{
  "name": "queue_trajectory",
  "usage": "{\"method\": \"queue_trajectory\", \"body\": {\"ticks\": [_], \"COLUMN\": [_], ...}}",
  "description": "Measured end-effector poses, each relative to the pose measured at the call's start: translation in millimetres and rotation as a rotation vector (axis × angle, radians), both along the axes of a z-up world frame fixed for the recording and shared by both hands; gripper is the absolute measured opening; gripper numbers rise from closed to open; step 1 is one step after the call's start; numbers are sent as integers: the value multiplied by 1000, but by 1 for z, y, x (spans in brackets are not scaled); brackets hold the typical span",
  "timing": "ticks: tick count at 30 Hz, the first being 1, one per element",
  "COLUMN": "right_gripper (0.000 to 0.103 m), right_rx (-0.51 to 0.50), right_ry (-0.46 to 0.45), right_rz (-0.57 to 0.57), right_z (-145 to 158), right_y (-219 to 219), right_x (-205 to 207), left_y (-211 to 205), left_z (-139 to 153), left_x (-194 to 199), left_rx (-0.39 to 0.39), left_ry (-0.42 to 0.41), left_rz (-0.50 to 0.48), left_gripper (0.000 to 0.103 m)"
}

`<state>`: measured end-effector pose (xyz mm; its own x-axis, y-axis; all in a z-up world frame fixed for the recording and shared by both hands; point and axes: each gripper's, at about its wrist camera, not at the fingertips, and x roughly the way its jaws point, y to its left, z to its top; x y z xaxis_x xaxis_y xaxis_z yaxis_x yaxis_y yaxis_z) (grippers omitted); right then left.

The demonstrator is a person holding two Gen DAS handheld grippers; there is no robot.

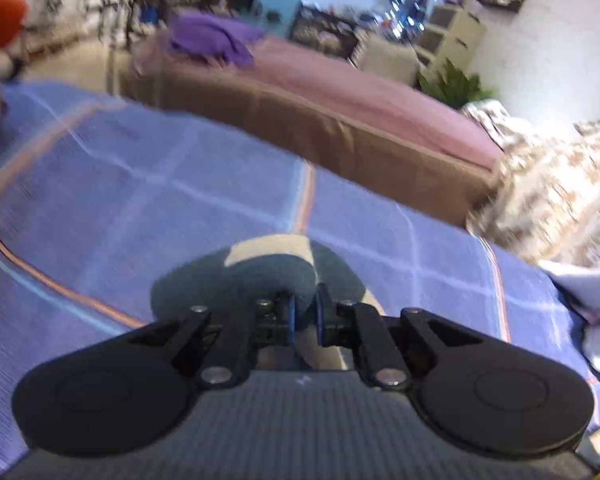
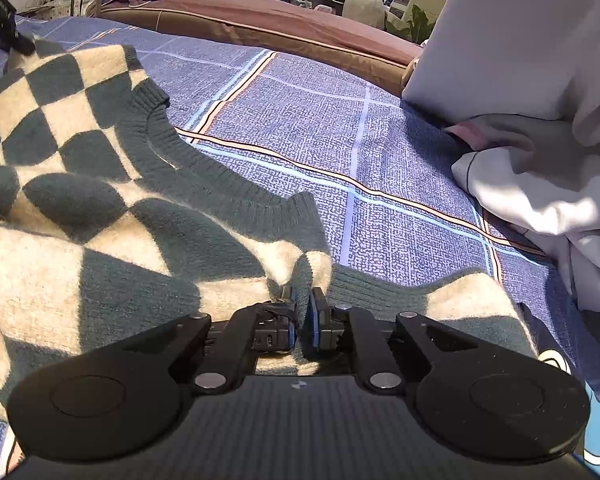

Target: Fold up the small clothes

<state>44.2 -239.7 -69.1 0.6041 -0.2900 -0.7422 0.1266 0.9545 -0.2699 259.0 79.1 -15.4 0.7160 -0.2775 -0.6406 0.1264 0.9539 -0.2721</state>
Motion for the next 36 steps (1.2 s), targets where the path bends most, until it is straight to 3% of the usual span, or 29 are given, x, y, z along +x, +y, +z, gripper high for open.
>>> {"method": "queue_trajectory", "body": {"ticks": [4, 6, 9, 12, 13, 14, 16, 19, 23, 25, 26, 28, 30, 32, 33, 35, 36], "right_gripper": [17, 15, 11, 7, 7, 7, 7, 7, 7, 7, 7, 7, 16, 38, 43, 62, 65], "right_rx": [1, -5, -9, -48, -73, -88, -88, -70, -54, -36, -25, -8, 21, 65, 90, 136, 159], "right_ry": [-13, -20, -52, -63, -60, -55, -61, -55, -27, -21, -20, -24, -37, -67, -80, -87, -84], "right_rz": [-1, 13, 43, 102, 120, 132, 144, 132, 95, 80, 73, 61, 46, 14, -4, -45, -65], "right_z": [6, 9, 18, 27, 28, 28, 30, 27, 20, 19, 19, 21, 23, 27, 29, 30, 30], "right_y": [4, 8, 17, 30, 36, 39, 45, 46, 38, 30, 26, 19, 11, -1, -6, -19, -25], "right_x": [4, 10, 25, 46, 53, 58, 62, 58, 44, 35, 31, 25, 20, 15, 12, 9, 8], "left_y": [65, 86, 98, 89, 85, 79, 63, 30, -31, -57, -68, -99, -126, -140, -143, -148, -151], "left_z": [49, 66, 77, 65, 58, 48, 26, 12, 12, 13, 13, 5, -12, -29, -34, -46, -52], "left_x": [35, 49, 66, 75, 78, 83, 93, 76, 30, 14, 12, 17, 32, 32, 36, 43, 42], "left_rx": [120, 216, 330, 477, 506, 535, 591, 598, 619, 537, 496, 476, 538, 567, 536, 466, 474], "left_ry": [-86, -128, -132, -85, -62, -14, 88, 20, -189, -279, -286, -231, -176, -114, -66, 25, 59], "left_rz": [184, 251, 253, 238, 245, 241, 203, 19, -351, -588, -682, -807, -840, -863, -902, -998, -1039], "left_gripper": [9, 9, 9, 13, 20, 48, 85, 86, 94, 103, 103, 103, 103, 102, 100, 98, 98]}}
